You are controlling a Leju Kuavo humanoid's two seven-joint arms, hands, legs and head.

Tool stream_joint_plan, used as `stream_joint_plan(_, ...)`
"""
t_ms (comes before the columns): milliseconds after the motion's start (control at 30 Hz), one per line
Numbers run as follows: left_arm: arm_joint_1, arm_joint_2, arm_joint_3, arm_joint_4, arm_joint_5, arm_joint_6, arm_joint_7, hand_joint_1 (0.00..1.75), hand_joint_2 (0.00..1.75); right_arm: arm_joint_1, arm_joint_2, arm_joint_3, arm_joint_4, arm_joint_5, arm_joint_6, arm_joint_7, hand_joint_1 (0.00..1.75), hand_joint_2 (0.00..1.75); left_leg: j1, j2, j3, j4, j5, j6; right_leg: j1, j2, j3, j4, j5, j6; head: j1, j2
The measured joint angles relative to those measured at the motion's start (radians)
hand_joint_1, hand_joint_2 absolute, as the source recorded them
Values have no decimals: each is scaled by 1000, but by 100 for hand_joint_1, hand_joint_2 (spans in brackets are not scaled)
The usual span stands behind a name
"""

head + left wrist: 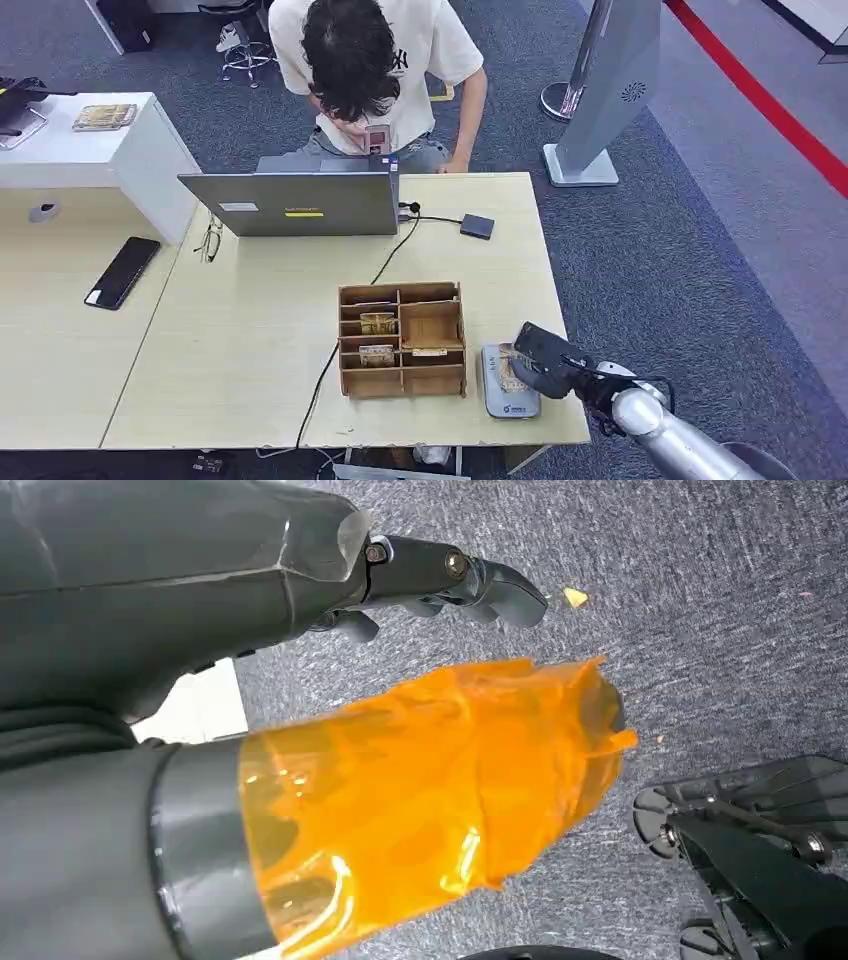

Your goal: Pass the card to the sensor for recognition and then transmit it.

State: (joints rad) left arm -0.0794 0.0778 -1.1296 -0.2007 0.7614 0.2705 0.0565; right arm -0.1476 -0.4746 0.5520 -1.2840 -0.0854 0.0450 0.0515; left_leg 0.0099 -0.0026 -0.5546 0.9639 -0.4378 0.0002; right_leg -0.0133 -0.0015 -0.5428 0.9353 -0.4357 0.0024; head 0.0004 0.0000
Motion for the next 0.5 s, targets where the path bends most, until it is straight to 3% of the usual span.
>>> stream_joint_plan(500, 0, 0, 0, 0, 0, 0, 0, 0, 0, -3, 0, 2, 3, 0, 0, -1, 175, 175, 0, 0, 0, 0, 0, 0, 0, 0, 0, 0, 0, 0, 0, 0)
